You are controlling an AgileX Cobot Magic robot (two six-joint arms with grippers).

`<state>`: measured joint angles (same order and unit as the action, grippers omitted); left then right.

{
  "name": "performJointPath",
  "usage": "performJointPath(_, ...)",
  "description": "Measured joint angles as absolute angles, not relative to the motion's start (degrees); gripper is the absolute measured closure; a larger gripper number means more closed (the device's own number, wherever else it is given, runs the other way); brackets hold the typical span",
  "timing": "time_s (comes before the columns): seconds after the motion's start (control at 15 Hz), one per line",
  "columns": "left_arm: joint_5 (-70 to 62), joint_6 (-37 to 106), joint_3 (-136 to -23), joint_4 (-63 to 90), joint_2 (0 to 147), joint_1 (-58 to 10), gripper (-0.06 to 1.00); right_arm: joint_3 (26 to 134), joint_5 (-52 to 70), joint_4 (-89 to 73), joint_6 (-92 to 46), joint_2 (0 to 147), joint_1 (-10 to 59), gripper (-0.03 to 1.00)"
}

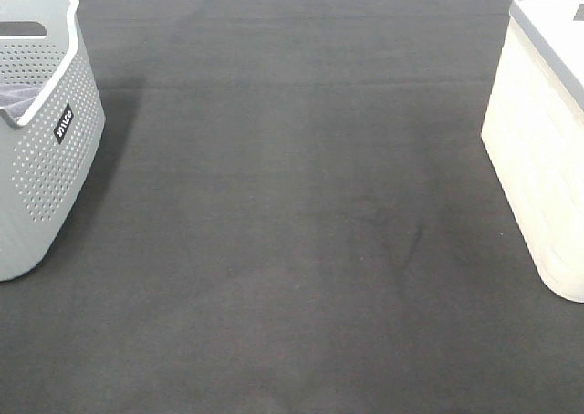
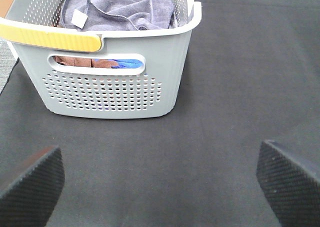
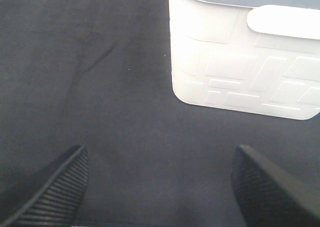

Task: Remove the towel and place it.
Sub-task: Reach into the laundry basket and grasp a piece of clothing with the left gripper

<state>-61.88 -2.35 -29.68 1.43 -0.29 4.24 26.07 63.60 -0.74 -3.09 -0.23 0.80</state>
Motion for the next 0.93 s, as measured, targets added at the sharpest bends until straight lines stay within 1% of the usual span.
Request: performJointPath(0.93,-61.9,-2.3,-29.7,1.4,-0.3,4.2,-0.05,26.1,63.6,-0.7,-3.1,-0.2,0.8,0.21)
